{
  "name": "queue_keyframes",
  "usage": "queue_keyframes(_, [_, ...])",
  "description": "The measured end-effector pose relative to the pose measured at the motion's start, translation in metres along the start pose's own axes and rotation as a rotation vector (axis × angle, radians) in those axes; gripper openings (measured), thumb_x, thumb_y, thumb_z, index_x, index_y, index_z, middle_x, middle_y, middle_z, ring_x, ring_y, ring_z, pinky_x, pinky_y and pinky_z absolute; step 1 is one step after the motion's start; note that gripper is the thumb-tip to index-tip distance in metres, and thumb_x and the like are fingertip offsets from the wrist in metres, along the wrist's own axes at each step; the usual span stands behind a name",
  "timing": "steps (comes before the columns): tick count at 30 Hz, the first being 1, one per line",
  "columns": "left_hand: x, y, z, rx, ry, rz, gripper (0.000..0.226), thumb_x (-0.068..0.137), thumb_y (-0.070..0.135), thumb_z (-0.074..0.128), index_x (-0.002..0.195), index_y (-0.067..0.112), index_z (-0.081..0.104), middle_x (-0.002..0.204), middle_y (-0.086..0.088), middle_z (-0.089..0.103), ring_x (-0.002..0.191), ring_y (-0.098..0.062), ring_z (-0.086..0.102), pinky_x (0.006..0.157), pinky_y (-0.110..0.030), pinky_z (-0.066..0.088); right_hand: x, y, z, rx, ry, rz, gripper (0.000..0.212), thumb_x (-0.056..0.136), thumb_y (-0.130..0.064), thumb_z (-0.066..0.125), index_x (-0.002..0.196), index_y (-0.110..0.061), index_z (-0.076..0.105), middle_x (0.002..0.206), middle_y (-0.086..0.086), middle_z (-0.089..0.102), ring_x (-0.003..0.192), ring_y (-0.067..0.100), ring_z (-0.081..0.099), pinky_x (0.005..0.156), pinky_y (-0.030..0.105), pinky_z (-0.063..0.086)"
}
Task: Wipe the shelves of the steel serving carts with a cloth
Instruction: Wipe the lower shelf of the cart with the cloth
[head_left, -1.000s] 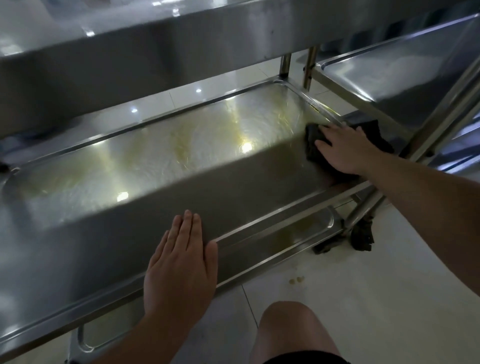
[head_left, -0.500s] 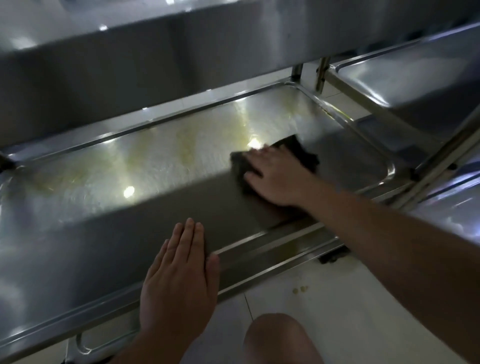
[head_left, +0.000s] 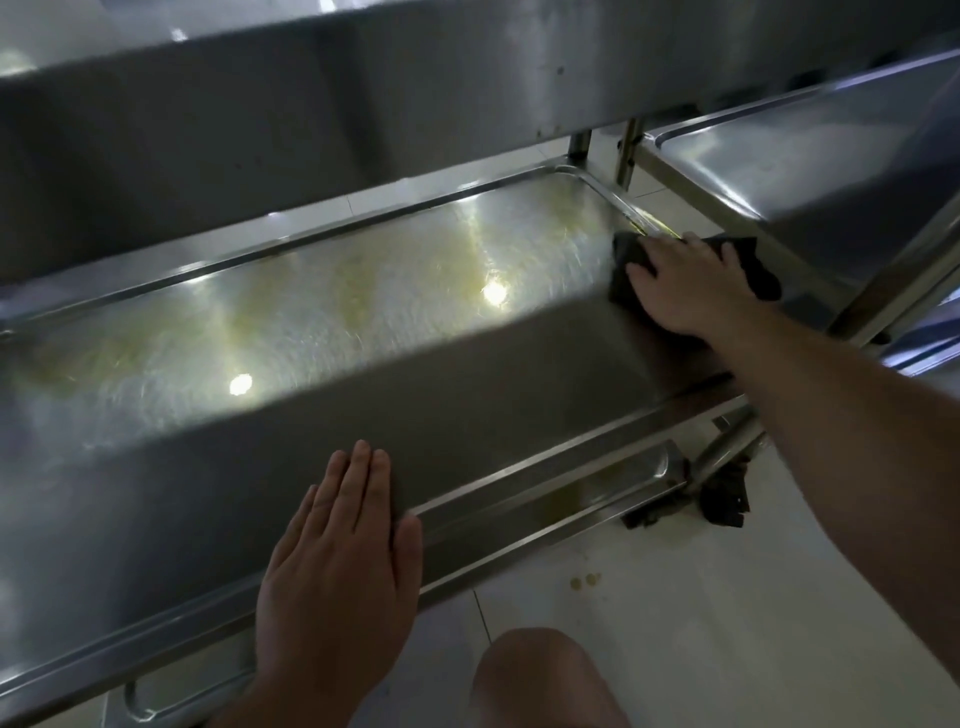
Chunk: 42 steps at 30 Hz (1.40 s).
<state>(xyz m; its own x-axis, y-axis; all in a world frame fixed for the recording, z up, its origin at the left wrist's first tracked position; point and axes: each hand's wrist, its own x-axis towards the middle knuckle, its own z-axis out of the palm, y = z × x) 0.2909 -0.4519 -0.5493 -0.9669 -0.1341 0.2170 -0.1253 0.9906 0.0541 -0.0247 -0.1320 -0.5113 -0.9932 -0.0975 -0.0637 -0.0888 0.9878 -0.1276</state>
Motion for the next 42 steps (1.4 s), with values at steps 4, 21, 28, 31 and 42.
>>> queue_keyframes(4, [0.000, 0.001, 0.000, -0.005, 0.052, 0.007, 0.065, 0.105, 0.047, 0.033, 0.149, 0.006, 0.056, 0.159, -0.009, 0.049, 0.149, -0.025, 0.044, 0.121, -0.041, 0.030, 0.030, -0.035, -0.004, 0.078, 0.023, -0.121, 0.058, 0.104, -0.054, 0.031, 0.157, -0.030, 0.038, 0.163, 0.003, 0.039, 0.153, 0.025, 0.030, 0.126, 0.057, 0.005])
queue_keyframes(21, [0.002, 0.000, 0.002, 0.005, 0.063, 0.023, 0.064, 0.104, 0.045, 0.034, 0.152, 0.007, 0.053, 0.161, -0.009, 0.046, 0.149, -0.026, 0.044, 0.121, -0.046, 0.035, -0.049, 0.012, 0.004, -0.010, 0.026, -0.147, 0.066, 0.103, -0.062, 0.018, 0.161, -0.033, 0.025, 0.169, -0.003, 0.029, 0.157, 0.021, 0.021, 0.127, 0.057, 0.007])
queue_keyframes(28, [0.002, 0.001, 0.003, 0.012, 0.065, 0.014, 0.066, 0.107, 0.049, 0.028, 0.151, 0.008, 0.054, 0.160, -0.009, 0.048, 0.149, -0.025, 0.044, 0.121, -0.042, 0.031, 0.041, -0.062, -0.001, 0.054, 0.044, -0.034, 0.064, 0.101, -0.056, 0.029, 0.156, -0.024, 0.039, 0.161, 0.010, 0.041, 0.150, 0.031, 0.033, 0.124, 0.061, 0.014])
queue_keyframes(31, [0.003, 0.000, 0.003, 0.022, 0.037, 0.018, 0.068, 0.108, 0.051, 0.023, 0.152, 0.007, 0.053, 0.160, -0.009, 0.047, 0.150, -0.025, 0.042, 0.122, -0.044, 0.033, 0.011, -0.141, 0.016, 0.025, 0.025, -0.195, 0.066, 0.098, -0.059, 0.027, 0.152, -0.025, 0.043, 0.156, 0.007, 0.048, 0.143, 0.029, 0.042, 0.119, 0.056, 0.022])
queue_keyframes(42, [0.004, 0.000, -0.001, 0.004, 0.023, 0.031, 0.064, 0.106, 0.045, 0.033, 0.151, 0.004, 0.054, 0.159, -0.014, 0.050, 0.149, -0.029, 0.045, 0.121, -0.049, 0.040, -0.063, -0.081, 0.008, 0.031, 0.013, -0.363, 0.062, 0.104, -0.060, 0.034, 0.159, -0.031, 0.034, 0.164, 0.000, 0.039, 0.150, 0.024, 0.035, 0.124, 0.049, 0.021])
